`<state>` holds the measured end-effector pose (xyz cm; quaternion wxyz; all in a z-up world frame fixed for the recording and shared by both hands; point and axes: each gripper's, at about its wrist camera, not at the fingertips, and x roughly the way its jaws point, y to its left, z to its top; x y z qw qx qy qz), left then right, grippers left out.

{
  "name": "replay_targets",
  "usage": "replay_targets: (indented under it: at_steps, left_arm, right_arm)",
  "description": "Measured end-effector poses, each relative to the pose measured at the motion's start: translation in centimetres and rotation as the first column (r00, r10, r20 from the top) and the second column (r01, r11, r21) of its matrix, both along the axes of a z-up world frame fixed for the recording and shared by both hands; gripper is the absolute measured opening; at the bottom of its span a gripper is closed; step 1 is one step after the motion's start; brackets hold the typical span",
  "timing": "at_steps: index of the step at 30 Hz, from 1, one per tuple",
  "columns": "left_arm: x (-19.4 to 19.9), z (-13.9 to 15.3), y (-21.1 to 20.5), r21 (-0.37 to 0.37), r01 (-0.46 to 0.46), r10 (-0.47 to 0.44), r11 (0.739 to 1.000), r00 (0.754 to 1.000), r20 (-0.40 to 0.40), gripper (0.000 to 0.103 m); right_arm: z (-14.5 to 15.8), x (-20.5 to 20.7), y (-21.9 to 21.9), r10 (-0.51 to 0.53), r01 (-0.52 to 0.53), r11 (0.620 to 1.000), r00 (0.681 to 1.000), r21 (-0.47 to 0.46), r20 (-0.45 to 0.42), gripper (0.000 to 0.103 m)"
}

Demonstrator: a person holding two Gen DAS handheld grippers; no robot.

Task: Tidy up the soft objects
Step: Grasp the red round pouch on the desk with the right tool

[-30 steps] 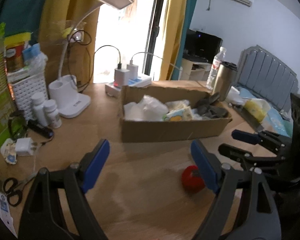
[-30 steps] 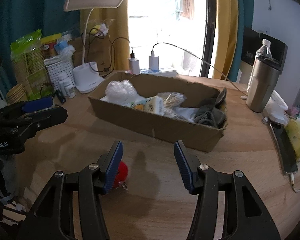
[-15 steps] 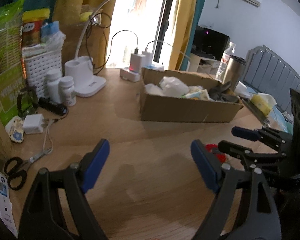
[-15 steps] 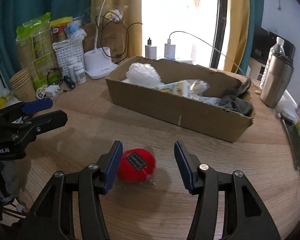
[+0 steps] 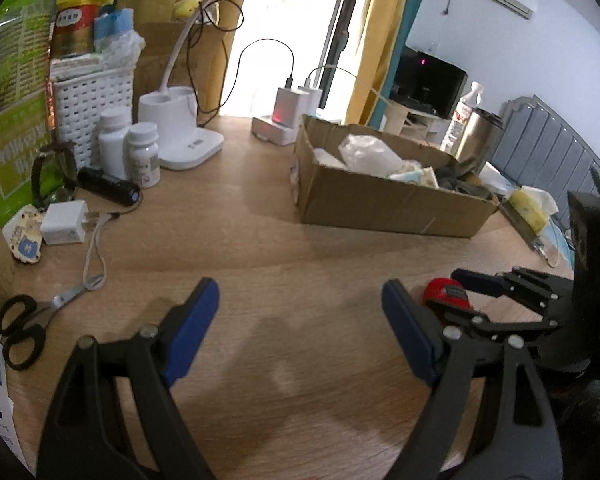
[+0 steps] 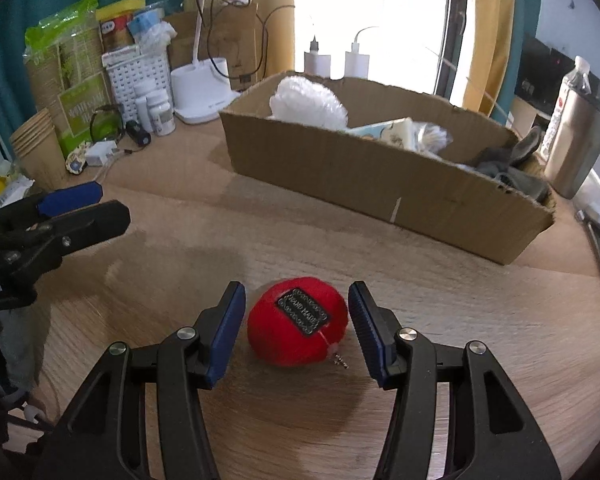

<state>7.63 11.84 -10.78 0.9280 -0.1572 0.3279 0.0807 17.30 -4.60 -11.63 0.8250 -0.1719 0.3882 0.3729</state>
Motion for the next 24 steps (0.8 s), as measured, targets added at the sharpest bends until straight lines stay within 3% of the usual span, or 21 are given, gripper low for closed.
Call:
replay_targets:
  at_steps: [6,9,24]
  left_arm:
    - [0.4,-0.1,0.0,-0.004,0.002,-0.002,1.0,1.0,-0.013,0.085]
    - [0.5,-0.1,-0.1,-0.001,0.003,-0.003,1.0,1.0,-0.014,0.085]
    - [1.9,0.7,-2.1,0.014,0.042,-0.042,0.999,0.999,-0.011,0.085]
  right_arm:
    - [-0.6,0.3,0.1,0.007,-0.007,1.0,1.0,-0.016,-0.027,0.056]
    - [-0.7,0.3,0.1,0.017,-0.017,1.0,0.999,-0.022,-0.034,0.05]
    - [0.9,0.6,-1.5,0.024,-0.024,0.999,1.0,0.03,0.003,0.048]
